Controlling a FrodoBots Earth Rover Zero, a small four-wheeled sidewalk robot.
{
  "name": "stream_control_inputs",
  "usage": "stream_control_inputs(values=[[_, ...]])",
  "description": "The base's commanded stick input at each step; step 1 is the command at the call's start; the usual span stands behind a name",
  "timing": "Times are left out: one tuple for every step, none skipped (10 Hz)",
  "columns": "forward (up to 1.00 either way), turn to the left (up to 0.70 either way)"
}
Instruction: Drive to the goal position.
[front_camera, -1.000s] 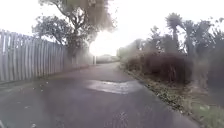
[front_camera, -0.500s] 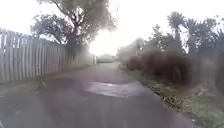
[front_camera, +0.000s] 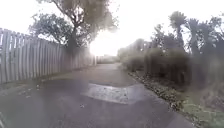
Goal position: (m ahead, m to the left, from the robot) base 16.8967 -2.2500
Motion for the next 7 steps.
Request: stream_control_inputs(values=[[0.70,0.00],[0.70,0.00],[0.70,0.00],[0.70,0.00],[0.70,-0.14],[0.70,-0.14],[0.70,-0.14]])
